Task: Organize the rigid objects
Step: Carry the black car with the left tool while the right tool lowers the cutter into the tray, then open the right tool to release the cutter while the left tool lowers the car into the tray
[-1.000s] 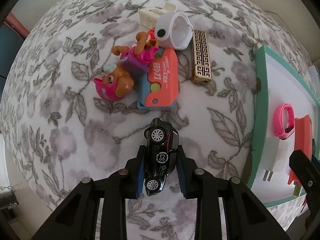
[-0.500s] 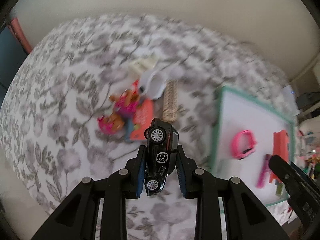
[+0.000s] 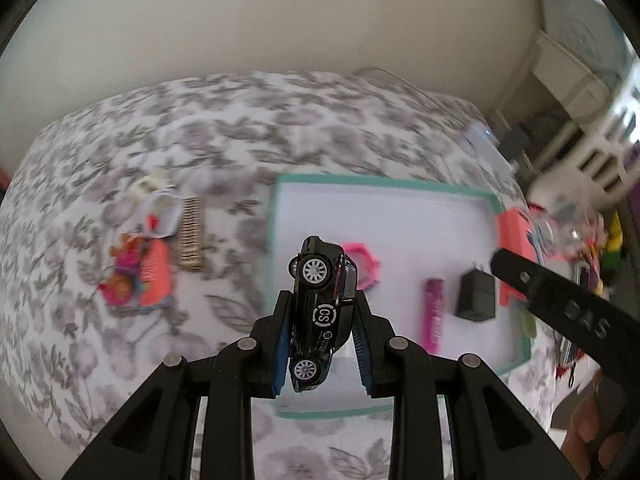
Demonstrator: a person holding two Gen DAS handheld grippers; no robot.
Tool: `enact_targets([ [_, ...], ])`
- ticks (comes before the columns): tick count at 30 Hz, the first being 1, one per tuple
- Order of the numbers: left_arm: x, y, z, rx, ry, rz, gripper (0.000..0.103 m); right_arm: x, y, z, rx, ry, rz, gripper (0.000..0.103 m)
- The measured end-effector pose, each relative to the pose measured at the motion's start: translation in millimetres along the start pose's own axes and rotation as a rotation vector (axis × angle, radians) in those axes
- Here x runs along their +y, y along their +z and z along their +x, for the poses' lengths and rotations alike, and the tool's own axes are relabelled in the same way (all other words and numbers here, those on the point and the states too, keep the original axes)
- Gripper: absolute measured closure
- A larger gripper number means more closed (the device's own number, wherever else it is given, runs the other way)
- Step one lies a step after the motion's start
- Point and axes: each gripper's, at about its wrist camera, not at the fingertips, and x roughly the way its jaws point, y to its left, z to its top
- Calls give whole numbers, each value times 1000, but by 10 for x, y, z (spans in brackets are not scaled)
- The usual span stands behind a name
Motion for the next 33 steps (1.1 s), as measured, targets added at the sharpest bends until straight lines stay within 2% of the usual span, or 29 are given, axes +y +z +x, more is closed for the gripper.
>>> enact_targets([
  [4,-309,-12,153,30,27,84,73,-119,14,115,31,-20,16,41],
  [8,-507,-39,363,113,21,127,73,-192,22,205,53,-13,31,41],
  [9,-529,-44,394,118,27,133,73,-200,21,222,58,-13,32,41],
  [12,-562,-12,501,142,61,136,73,-203,16,275,69,-13,27,51],
  [17,-561,-19,675,170,84,122,73,-197,8,384,93,-12,20,51],
  [33,-603,-56,862,164,93,128,73,-189,-41,573,145,-41,1,51],
])
